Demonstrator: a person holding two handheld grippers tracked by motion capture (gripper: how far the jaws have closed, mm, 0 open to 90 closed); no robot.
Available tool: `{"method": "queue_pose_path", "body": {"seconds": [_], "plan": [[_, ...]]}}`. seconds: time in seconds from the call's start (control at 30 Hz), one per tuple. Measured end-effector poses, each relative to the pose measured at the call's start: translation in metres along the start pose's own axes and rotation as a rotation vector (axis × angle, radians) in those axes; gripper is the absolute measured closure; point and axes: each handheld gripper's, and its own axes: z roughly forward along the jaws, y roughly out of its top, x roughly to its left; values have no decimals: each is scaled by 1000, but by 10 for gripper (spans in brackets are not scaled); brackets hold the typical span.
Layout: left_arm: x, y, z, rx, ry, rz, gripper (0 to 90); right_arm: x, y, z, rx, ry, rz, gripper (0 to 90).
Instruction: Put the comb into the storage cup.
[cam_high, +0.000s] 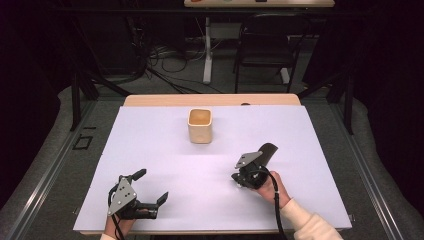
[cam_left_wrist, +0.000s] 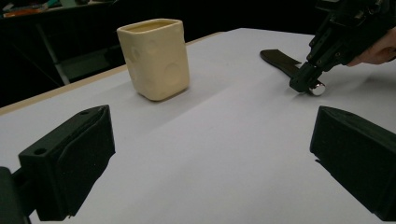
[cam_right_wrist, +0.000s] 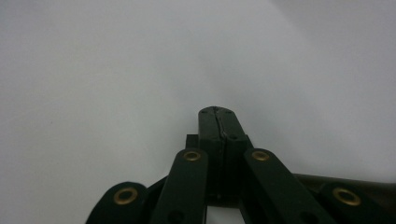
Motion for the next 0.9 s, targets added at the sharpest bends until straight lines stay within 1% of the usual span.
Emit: {"method": "queue_pose_path", "body": {"seconds": [0.07, 0.1, 0.23, 0.3, 0.43, 0.47, 0.5, 0.67, 0.7, 0.77, 0.8, 0.9], "plan": [[0, 0, -1, 0, 1, 2, 1, 1, -1, 0, 7, 2, 4, 900], [1, 0, -1, -1, 1, 2, 1, 1, -1, -1, 9, -1, -4, 900], [0, 0, 0, 0, -1, 1, 1, 1, -3, -4, 18, 4, 9, 900], [0, 0, 0, -1, -2, 4, 1, 1, -4, -6, 22, 4, 5, 900], [0, 0, -1, -1, 0, 2, 1, 0, -7, -9, 33, 6, 18, 900], [0, 0, -1, 0, 0, 3, 1, 0, -7, -11, 35, 5, 14, 900], [0, 0, 0, 0, 0, 2, 1, 0, -8, -11, 34, 7, 24, 900], [0, 0, 1, 4, -3, 10, 1, -2, -10, -13, 41, 7, 19, 900], [0, 0, 0, 5, -2, 8, 1, -1, -10, -14, 45, 8, 26, 900], [0, 0, 0, 0, -2, 2, 1, -1, -11, -15, 50, 6, 21, 900], [0, 0, 0, 0, -3, 1, 1, 0, -12, -15, 54, 4, 28, 900], [0, 0, 0, 2, -6, 4, 1, 0, -14, -17, 52, 3, 20, 900]]}}
